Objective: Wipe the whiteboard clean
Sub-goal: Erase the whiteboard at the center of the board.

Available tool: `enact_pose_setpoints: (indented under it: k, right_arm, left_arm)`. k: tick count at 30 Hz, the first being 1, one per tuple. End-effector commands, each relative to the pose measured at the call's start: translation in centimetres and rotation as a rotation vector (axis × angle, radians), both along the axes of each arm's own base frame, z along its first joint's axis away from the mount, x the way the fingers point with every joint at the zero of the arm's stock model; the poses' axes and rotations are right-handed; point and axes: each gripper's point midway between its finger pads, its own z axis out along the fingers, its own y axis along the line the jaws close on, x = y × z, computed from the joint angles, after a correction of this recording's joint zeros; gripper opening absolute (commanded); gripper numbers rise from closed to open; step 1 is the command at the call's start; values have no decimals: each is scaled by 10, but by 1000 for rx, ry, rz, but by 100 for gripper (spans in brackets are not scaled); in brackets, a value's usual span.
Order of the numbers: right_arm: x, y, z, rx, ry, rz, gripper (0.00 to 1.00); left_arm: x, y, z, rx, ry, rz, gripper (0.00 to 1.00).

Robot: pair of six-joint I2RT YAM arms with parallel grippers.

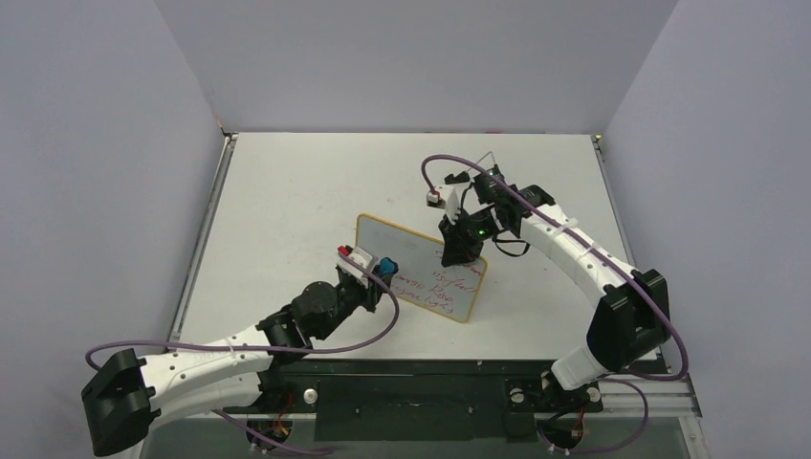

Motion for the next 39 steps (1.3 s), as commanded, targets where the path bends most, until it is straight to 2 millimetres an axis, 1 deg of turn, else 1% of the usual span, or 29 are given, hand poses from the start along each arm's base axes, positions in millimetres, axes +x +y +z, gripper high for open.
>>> enact_pose_setpoints:
  k: [1,2,3,4,5,11,16,17,18,21,22,23,24,32,39]
  right_arm:
    - [34,5,35,78,-203,-113,0]
    - [33,5,35,83,-198,-128,0]
    - [36,7,39,99,-220,-135,0]
    - [35,7,37,98,-212,-150,0]
    - [37,8,39,107,-226,-155,0]
    - [33,16,26,93,-192,-131,0]
    - [30,19,22,96,-167,-113,0]
    - [30,19,21,96,-164,-112,0]
    - [30,19,21,95,-163,-112,0]
    - [30,19,20,93,-159,-110,0]
    - [30,19,20,94,-159,-111,0]
    - [30,19,19,93,-158,-111,0]
    - [30,19,19,93,-156,-110,0]
    - [31,19,16,88,-152,-109,0]
    - [30,19,15,85,-147,-107,0]
  left_arm:
    - [0,-6,-4,7,24,-19,0]
    - [0,-8,-3,3,24,-24,0]
    - [1,-11,-2,-1,24,-30,0]
    - [0,-14,-1,-6,24,-39,0]
    - [1,-18,-1,-13,23,-45,0]
    - [4,-47,-10,14,-10,-101,0]
    - [18,-64,-17,58,-102,-114,0]
    - [20,-69,-24,73,-101,-116,0]
    - [24,-72,-18,71,-138,-114,0]
    - [37,-82,-22,84,-170,-74,0]
    - [42,-80,-22,95,-179,-44,0]
    - [43,-84,-23,94,-185,-38,0]
    - [46,-83,-22,97,-191,-14,0]
    - [60,-87,-23,50,-207,93,0]
    - [59,-84,-4,-14,-222,114,0]
